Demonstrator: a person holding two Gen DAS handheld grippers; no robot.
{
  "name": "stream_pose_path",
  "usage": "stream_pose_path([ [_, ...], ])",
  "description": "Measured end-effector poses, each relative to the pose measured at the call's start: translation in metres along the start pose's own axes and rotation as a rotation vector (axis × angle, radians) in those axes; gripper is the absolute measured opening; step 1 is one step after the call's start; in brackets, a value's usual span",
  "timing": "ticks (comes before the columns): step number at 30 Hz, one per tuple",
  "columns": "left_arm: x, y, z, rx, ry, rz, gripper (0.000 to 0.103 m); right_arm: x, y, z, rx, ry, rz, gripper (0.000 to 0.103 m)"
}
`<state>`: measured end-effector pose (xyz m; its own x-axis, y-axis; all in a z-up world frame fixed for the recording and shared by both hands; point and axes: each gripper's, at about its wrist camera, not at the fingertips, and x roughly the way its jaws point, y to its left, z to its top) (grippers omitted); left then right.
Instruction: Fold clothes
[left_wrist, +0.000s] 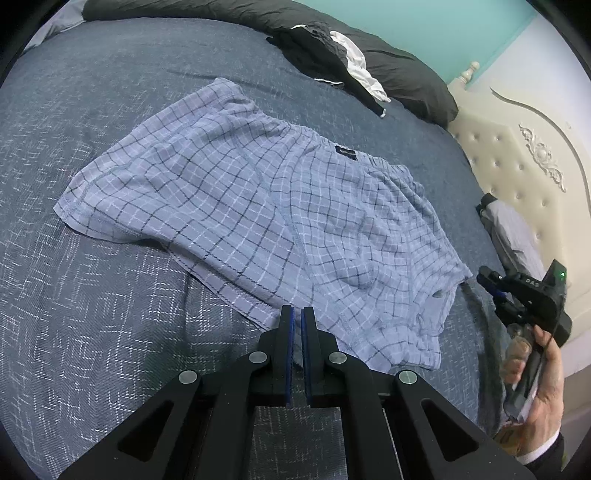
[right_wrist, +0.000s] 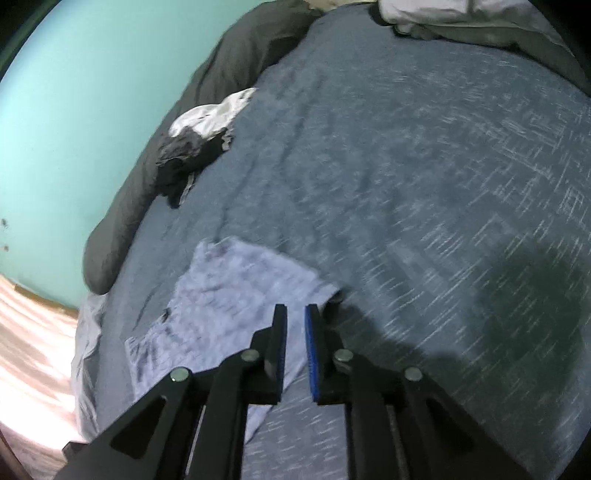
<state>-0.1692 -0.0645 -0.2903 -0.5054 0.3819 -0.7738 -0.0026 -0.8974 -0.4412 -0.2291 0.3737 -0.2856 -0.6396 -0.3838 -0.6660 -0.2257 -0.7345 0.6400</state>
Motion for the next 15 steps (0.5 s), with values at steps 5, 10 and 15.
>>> stream_pose_path([
  [5,0.002,-0.003,-0.001,0.006,0.003,0.001,0.004,0.023,0.023,-0.029,-0.013,0.168,0.114,0.012],
  [10,0.003,-0.005,-0.002,0.009,0.007,0.001,0.004,0.035,0.033,-0.048,-0.001,0.255,0.154,0.026],
  [15,0.003,-0.004,-0.001,0.006,0.006,0.001,0.004,0.038,0.039,-0.056,-0.007,0.294,0.18,0.032],
])
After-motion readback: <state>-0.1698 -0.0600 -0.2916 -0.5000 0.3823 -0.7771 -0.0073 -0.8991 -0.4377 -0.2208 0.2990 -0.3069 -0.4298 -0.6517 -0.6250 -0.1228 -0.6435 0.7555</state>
